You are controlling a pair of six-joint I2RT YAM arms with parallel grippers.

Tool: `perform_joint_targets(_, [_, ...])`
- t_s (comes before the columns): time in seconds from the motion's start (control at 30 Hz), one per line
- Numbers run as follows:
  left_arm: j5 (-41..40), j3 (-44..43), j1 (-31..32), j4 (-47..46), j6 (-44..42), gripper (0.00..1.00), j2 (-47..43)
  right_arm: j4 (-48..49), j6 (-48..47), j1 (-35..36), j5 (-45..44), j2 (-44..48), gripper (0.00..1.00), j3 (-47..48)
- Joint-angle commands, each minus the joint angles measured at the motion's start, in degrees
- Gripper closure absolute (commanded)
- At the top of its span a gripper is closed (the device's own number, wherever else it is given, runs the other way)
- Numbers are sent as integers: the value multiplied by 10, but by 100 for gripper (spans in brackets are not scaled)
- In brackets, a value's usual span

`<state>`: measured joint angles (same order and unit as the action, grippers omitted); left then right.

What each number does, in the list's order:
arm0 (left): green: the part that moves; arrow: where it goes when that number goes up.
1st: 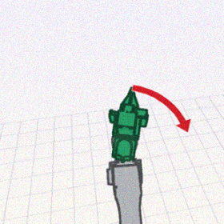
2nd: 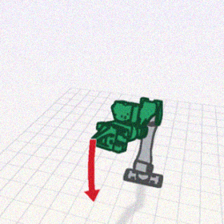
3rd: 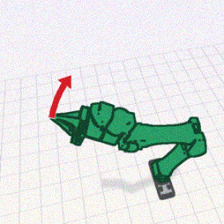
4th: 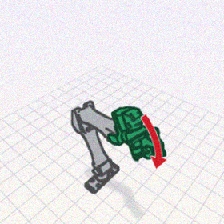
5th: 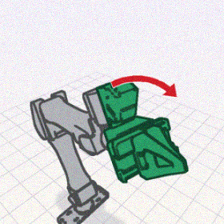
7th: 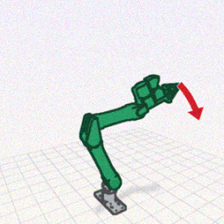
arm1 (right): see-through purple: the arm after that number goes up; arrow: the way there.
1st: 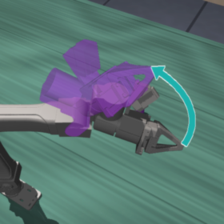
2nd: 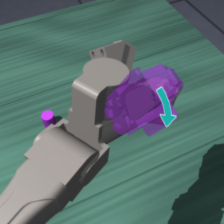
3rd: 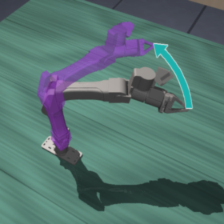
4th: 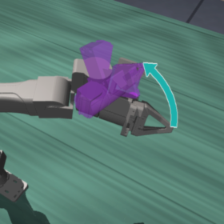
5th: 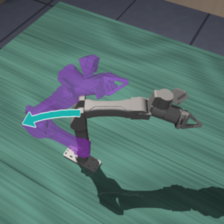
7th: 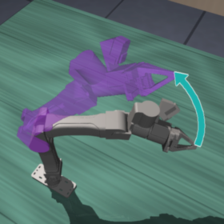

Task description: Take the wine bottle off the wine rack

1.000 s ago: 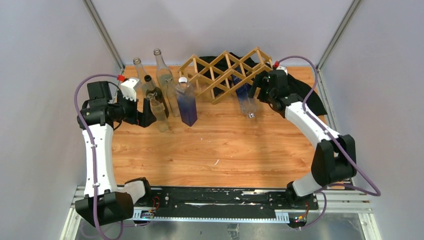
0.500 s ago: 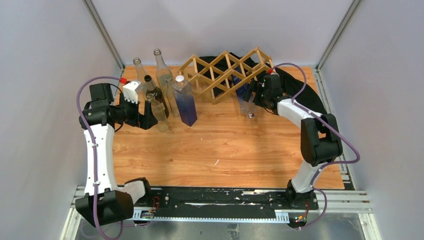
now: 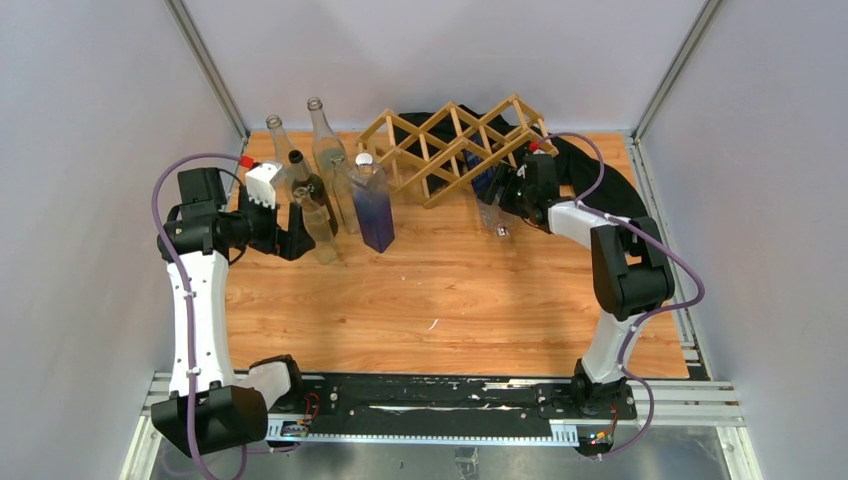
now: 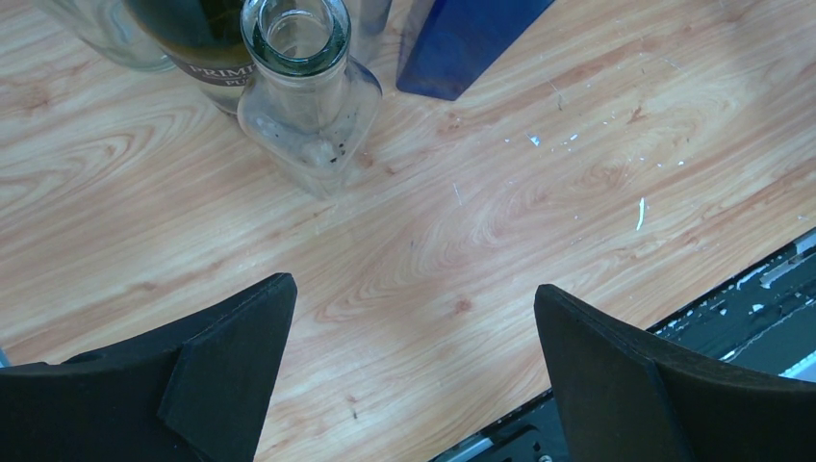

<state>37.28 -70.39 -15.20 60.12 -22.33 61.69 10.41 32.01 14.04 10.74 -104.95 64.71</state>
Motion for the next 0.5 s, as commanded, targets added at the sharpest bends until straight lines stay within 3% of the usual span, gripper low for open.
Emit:
perform_joint_targets(0.0, [10, -6, -3, 0, -2, 0, -10, 34, 2, -9, 19, 5, 22, -38])
perform_joint_targets(0.2, [13, -10, -3, 0, 3, 0, -22, 72, 4, -14, 59, 44, 51, -90])
perform_joint_targets(0.37, [16, -12, -3, 0, 5, 0, -30, 120, 23, -21, 82, 101, 91, -150])
perform_joint_targets(0.47, [16, -12, -3, -1, 4, 0, -32, 126, 27, -21, 97, 131, 100, -176])
